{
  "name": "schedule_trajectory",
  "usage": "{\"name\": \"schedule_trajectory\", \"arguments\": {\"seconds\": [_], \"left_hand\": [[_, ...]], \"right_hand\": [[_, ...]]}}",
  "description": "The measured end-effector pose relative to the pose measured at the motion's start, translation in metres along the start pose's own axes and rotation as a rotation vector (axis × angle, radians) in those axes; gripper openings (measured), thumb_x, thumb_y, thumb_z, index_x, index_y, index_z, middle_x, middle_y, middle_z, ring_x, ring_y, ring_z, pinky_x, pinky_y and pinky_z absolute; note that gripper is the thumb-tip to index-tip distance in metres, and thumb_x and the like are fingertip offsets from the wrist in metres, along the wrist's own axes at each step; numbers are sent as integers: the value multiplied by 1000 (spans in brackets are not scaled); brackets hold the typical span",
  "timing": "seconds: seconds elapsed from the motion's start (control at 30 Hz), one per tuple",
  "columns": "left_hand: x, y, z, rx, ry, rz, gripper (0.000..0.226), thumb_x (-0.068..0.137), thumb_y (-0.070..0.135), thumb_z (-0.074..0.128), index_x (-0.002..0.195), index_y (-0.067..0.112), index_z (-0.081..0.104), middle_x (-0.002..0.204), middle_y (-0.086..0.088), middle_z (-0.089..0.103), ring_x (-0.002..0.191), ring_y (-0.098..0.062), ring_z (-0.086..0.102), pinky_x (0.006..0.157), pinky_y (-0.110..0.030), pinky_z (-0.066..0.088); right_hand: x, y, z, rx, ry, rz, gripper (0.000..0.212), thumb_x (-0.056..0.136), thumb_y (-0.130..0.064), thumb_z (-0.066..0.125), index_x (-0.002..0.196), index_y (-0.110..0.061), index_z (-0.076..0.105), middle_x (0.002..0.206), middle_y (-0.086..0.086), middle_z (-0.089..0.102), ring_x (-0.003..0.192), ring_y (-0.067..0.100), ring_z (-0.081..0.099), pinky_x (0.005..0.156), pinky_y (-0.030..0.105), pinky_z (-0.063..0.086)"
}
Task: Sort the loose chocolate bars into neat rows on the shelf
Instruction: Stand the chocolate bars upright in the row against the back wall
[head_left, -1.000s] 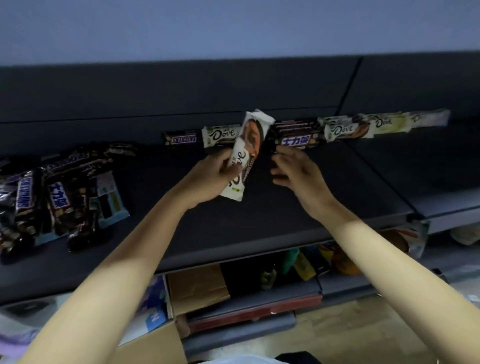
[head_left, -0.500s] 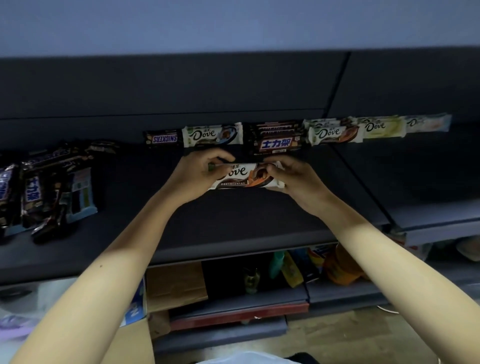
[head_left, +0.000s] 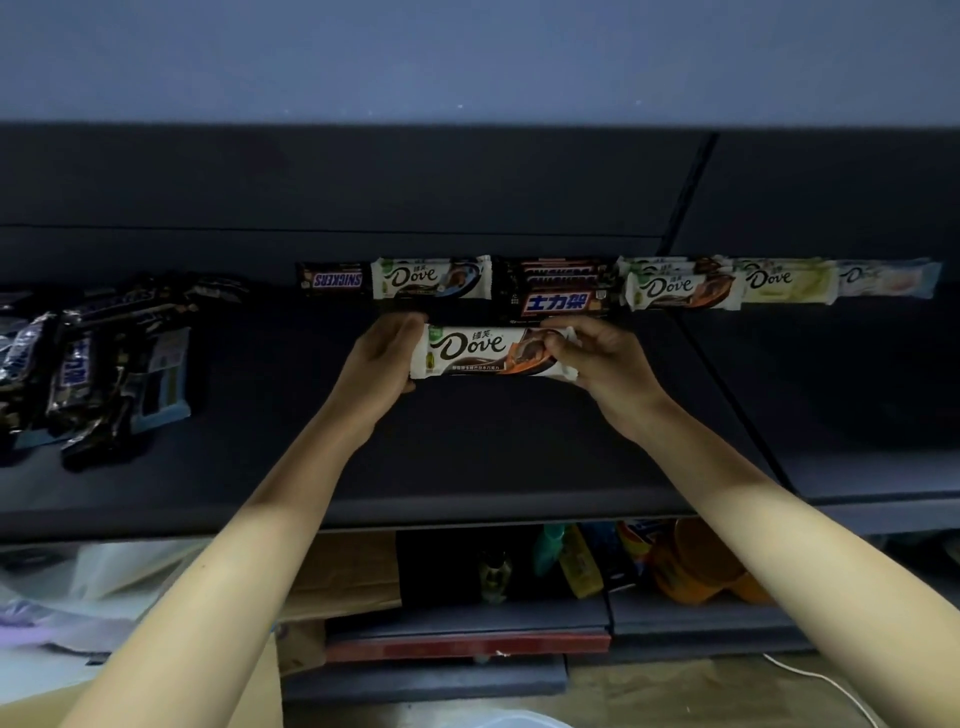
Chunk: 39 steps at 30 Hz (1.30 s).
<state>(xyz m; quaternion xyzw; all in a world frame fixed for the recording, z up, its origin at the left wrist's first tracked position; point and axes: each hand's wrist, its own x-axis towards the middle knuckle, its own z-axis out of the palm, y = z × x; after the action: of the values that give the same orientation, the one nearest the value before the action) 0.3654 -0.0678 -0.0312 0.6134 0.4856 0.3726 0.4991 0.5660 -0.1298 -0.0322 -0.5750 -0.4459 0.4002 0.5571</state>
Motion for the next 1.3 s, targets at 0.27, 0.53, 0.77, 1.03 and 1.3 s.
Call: {"name": "schedule_trajectory", "arguments": {"seconds": [0.27,0.53,0.77,1.03,1.3], "left_hand": [[4,7,31,-41,160,36,19,98,31,38,109,24,52,94,14,59,81,-1,58,69,-22,45],[-2,6,81,-80,129,33,19,98,29,38,107,23,53,92,12,59,80,-5,59,68,-22,45],[-8,2,67,-59,214,4,15,97,24,43,104,27,55,91,15,60,82,-2,60,68,-21,45],[-20,-13,11,24,333,-28,16,96,23,43,103,29,56,96,13,61,85,-2,59,80,-26,45],[-11,-23,-40,439,260,55,19,94,17,48,107,22,61,100,11,59,91,-4,55,71,-9,39]], "right_hand": [[-5,-1,-40,33,85,-9,19,89,-5,58,90,-23,65,94,2,67,90,13,64,95,39,50],[-17,6,-93,13,174,5,19,89,-4,57,91,-21,65,102,9,65,99,20,62,97,42,49],[-4,6,-82,8,94,12,17,89,-5,58,90,-21,65,92,-1,65,89,11,62,93,35,51],[55,2,-8,-281,74,-151,8,88,-15,60,94,-19,64,91,-8,60,89,6,56,80,18,43],[112,4,60,-623,24,-351,18,92,-13,53,105,-3,61,106,7,63,95,14,56,68,11,30]]}}
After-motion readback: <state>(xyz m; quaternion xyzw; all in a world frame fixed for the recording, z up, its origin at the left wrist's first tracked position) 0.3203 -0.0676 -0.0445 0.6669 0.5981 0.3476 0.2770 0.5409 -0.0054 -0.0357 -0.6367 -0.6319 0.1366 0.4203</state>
